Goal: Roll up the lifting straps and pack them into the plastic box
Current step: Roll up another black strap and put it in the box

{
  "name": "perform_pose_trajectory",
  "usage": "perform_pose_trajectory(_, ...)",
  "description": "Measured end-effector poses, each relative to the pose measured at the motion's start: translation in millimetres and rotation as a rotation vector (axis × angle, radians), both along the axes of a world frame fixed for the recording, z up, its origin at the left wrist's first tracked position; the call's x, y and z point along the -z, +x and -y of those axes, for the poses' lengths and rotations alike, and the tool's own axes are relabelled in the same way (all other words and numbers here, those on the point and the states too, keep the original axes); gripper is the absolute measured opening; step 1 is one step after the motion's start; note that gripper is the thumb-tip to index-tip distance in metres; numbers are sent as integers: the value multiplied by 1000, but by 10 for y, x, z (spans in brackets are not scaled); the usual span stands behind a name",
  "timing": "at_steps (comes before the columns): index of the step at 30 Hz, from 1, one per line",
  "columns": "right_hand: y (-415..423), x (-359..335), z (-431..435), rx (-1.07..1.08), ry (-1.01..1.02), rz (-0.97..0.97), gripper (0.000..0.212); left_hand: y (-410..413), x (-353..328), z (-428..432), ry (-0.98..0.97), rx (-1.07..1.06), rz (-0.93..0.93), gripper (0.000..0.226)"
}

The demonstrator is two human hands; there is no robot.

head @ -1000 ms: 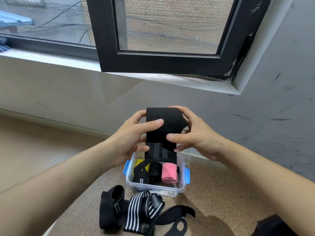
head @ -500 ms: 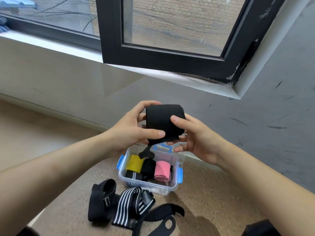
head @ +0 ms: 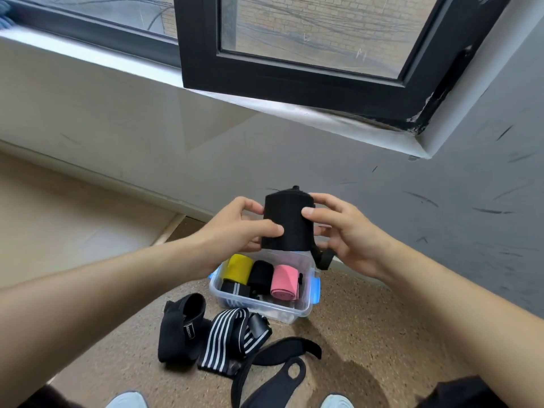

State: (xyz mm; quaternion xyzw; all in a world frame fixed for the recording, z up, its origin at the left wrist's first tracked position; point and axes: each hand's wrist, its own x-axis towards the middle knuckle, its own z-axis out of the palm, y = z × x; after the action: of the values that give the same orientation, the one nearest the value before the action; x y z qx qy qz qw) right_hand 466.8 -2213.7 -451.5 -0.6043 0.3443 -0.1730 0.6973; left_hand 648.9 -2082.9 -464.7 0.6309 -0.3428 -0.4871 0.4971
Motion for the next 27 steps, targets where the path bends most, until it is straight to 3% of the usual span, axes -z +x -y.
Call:
perform_pose_trajectory(6,28,150,10,-44,142,71,45,29,165,2,-11,47,-164,56)
perform_pose_trajectory(9,51,267,-6,-65,217,114,45,48,267,20,-12,3,-256,63)
perform_pose_trajectory(14,11,459,51,-127,140,1,56,100,359,59,12,21,-192,64)
perform_pose_trajectory(22,-94,1015,280,-214,-209,-241,53,161,780,228,30,108,217,61)
perform_pose_trajectory(27,-220,1588,748,-605,-836,-854,59,288,1303,461,92,242,454,61)
